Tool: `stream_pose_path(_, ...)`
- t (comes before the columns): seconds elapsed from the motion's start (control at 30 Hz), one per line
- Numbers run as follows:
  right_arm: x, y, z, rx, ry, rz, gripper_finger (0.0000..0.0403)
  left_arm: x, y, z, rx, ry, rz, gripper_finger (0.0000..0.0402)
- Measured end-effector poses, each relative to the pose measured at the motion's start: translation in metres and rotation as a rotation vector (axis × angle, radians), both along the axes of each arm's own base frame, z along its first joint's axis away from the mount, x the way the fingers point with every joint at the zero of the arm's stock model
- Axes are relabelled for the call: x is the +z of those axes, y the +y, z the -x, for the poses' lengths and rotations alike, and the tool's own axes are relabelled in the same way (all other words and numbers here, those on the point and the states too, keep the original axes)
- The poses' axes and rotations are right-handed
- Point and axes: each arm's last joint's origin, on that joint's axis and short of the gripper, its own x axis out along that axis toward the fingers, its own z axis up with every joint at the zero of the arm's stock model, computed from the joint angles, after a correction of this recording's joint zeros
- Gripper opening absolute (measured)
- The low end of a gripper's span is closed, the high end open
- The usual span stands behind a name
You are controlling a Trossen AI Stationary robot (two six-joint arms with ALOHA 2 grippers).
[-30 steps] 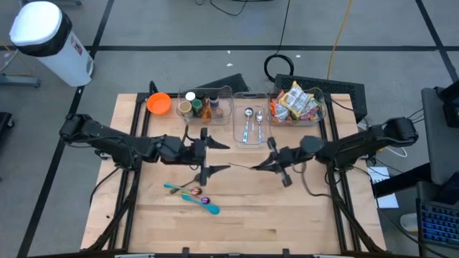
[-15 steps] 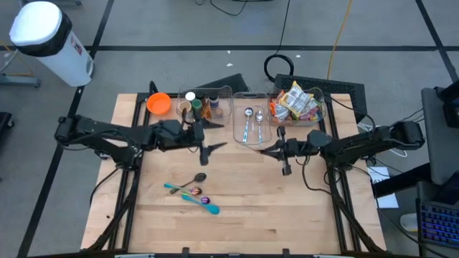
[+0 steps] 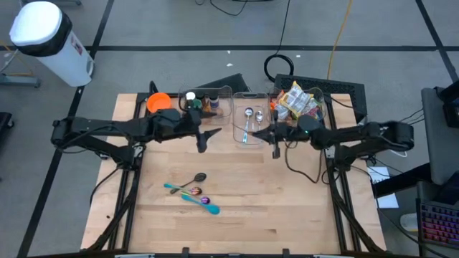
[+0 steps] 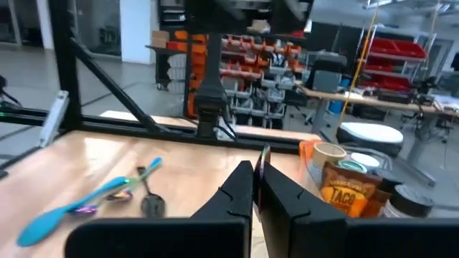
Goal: Pick & Place Food Item
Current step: Put the top purple spoon into the center transparent bin
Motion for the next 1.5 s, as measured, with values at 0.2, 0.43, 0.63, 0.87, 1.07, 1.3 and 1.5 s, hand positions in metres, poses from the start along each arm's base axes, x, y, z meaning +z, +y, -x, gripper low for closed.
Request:
stream_pose_path(0.2,-0.001,-0.026,-0.019,-0.075,0.106,0.031,0.0,-0.007,0.005,0.002,-0.03,0.069,0.035,0.027)
stream_pose_path(0.43,-0.001,-0.056,-0.035,-0.141,0.21,0.069,0.0,-0.018,0.012,0.007,0.004,0.183,0.073,0.0256)
stream_pose_path(0.63,-0.015,-0.076,-0.038,-0.191,0.295,0.042,0.0,-0.022,0.013,0.009,-0.003,0.225,0.088,0.025)
stream_pose_path(0.87,-0.008,-0.077,-0.036,-0.197,0.266,0.051,0.0,-0.024,0.013,0.01,-0.01,0.241,0.093,0.0248)
stream_pose_path(1.07,-0.013,-0.082,-0.034,-0.216,0.294,0.047,0.0,-0.023,0.013,0.01,-0.009,0.241,0.093,0.0248)
stream_pose_path(1.3,-0.025,-0.083,-0.037,-0.208,0.338,0.027,0.0,-0.023,0.013,0.009,-0.01,0.237,0.092,0.0248)
stream_pose_path(1.5,-0.025,-0.083,-0.037,-0.208,0.343,0.025,0.0,-0.023,0.013,0.009,-0.009,0.236,0.092,0.0248)
